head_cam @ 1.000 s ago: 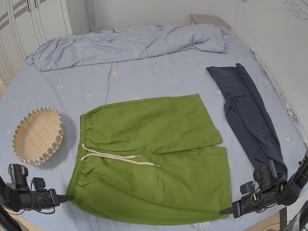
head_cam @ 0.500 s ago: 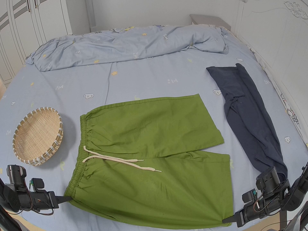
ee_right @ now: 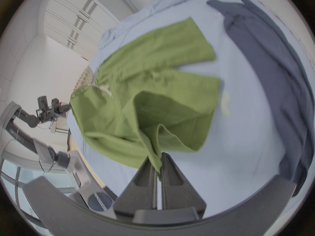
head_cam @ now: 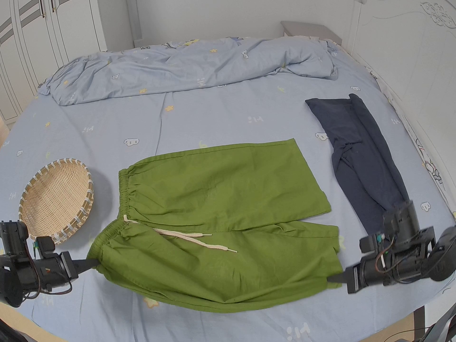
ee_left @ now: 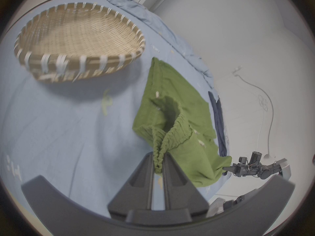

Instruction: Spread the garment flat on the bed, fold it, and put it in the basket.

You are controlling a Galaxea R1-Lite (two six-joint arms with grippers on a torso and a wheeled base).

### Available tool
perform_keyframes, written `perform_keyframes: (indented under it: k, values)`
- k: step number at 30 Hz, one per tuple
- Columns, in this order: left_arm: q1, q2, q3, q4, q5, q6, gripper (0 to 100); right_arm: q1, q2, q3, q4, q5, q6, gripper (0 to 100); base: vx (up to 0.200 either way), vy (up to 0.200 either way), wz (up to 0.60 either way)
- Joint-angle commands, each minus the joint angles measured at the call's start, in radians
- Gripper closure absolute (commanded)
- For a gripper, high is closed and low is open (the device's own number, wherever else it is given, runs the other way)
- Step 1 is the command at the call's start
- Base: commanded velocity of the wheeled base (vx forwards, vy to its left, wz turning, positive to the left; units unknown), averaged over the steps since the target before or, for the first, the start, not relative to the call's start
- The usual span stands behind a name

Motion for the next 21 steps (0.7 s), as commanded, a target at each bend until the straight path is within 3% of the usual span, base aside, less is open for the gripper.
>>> perform_keyframes:
  k: [1, 2, 4, 6, 8, 21]
  values:
    - [-0.096, -0.077, -0.243, 0.082, 0.024, -0.151, 100, -0.025, -0.066, -0.442, 0.267, -0.058, -0.004, 100, 0.0, 0.0, 0.0]
    - [-0.096, -0.077, -0.243, 0.082, 0.024, -0.151, 100, -0.025, -0.066, -0.442, 0.267, -0.058, -0.004, 100, 0.0, 0.0, 0.0]
    - [-0.115, -0.034, -0.37, 0.173, 0.126, -0.16, 100, -0.036, -0.038, -0.603, 0.361, -0.066, -0.005, 100, 0.0, 0.0, 0.0]
    - [-0.152, 0.017, -0.45, 0.202, 0.248, -0.162, 100, -0.039, -0.009, -0.688, 0.376, -0.081, -0.005, 100, 0.0, 0.0, 0.0]
    - [-0.172, 0.052, -0.499, 0.208, 0.315, -0.164, 100, -0.042, 0.012, -0.744, 0.376, -0.103, -0.007, 100, 0.0, 0.0, 0.0]
    - [-0.191, 0.226, -0.781, 0.323, 0.32, -0.206, 100, -0.072, 0.169, -0.984, 0.37, -0.124, -0.008, 100, 0.0, 0.0, 0.0]
